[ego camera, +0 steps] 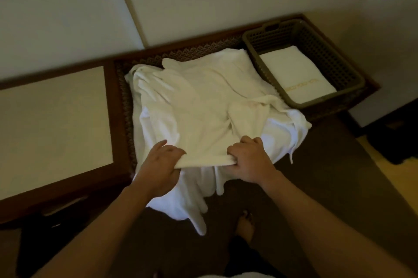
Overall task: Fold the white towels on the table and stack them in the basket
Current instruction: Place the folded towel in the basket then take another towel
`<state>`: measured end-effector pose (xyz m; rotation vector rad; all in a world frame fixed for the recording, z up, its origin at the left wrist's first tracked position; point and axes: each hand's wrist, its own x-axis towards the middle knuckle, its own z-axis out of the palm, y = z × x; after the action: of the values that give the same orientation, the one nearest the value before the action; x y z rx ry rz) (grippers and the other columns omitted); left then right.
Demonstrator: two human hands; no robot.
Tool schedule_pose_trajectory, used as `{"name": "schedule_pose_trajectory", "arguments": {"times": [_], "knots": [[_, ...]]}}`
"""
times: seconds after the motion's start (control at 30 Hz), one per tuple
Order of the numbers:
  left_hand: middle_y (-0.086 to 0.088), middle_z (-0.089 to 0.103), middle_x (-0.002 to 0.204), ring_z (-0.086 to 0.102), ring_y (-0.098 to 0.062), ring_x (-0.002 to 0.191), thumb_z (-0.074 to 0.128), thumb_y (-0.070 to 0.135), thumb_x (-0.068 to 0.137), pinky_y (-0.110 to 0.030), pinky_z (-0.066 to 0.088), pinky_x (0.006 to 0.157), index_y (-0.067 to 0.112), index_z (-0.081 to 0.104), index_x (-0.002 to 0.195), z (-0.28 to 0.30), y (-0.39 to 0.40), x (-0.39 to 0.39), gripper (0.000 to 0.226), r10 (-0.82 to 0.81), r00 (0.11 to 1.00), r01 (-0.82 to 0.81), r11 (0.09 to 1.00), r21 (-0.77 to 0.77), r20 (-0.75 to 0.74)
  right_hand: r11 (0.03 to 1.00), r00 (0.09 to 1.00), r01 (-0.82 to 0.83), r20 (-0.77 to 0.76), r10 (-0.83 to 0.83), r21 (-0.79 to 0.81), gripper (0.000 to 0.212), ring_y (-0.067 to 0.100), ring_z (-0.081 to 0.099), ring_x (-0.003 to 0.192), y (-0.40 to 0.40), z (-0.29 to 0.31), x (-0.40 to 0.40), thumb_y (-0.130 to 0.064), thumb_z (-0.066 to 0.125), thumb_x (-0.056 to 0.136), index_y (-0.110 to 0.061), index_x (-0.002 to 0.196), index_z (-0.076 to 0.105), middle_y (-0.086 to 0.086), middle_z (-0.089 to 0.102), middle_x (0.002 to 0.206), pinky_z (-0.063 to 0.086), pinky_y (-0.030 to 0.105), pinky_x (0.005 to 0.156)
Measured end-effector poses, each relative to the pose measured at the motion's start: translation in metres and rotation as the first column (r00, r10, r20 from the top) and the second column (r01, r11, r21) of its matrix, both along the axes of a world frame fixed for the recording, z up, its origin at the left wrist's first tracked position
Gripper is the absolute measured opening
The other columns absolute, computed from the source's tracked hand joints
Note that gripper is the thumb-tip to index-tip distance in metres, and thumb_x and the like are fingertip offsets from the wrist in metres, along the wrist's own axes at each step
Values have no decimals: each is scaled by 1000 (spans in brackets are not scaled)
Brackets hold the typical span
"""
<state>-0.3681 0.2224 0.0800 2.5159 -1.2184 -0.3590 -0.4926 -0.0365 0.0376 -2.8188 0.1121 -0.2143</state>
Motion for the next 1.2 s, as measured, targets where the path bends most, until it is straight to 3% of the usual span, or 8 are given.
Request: {"name": "schedule_pose_trajectory", "arguments": {"times": [0.1,0.23,0.3,0.4,0.73,0.8,1.03,1.2], "knots": [[6,68,84,65,-14,79,45,22,82,-29,49,67,28,67,104,21,75,-7,32,153,906,-226,963,-146,-394,999,998,-38,-44,37,-22,32,17,53,84,68,6,-9,-56,56,76,-28,64,47,-14,41,66,24,35,72],[7,69,84,64,-9,82,51,14,95,-30,50,75,28,71,85,22,203,-7,26,286,810,-349,937,-29,-513,992,965,-111,-234,122,60,38,7,49,114,165,14,-7,-67,53,78,-30,78,61,-17,51,84,26,39,83],[4,69,84,64,-15,83,50,13,99,-40,52,80,23,73,83,18,264,-7,29,400,778,-415,906,82,-484,978,922,-141,-340,188,156,30,2,49,107,216,30,2,-63,63,80,-33,82,59,-19,52,87,31,38,90],[-2,71,86,64,-23,86,49,13,100,-46,51,83,18,74,84,20,335,-6,30,535,705,-552,826,112,-466,933,866,-94,-433,248,347,30,5,54,73,283,49,19,-44,78,81,-32,72,52,-14,54,74,41,28,70],[-3,68,85,61,-20,80,51,9,99,-31,45,65,23,72,89,62,435,-15,27,772,315,-949,270,-164,-551,916,651,-182,-654,385,358,7,21,64,87,395,38,48,-26,60,89,-28,93,65,-2,63,88,48,31,72],[-9,70,87,63,-25,81,50,8,98,-33,47,68,16,73,91,59,445,-21,25,789,242,-970,180,-164,-565,933,596,-187,-719,357,308,23,23,64,89,401,25,48,-34,58,99,-15,106,68,3,64,92,48,34,75],[-5,63,81,61,-22,74,43,7,97,-29,46,61,19,65,83,49,479,-24,28,786,-37,-968,-182,-173,-617,873,789,-6,-534,304,488,21,16,59,83,410,2,22,-36,53,105,-17,102,62,4,60,91,45,34,74],[-2,59,84,55,-15,70,41,9,102,-28,43,65,17,60,97,51,487,-12,22,768,-157,-941,-308,-143,-621,900,821,-39,-500,276,433,9,19,58,87,401,-8,15,-20,52,103,-25,96,55,-1,59,92,49,43,82]]}}
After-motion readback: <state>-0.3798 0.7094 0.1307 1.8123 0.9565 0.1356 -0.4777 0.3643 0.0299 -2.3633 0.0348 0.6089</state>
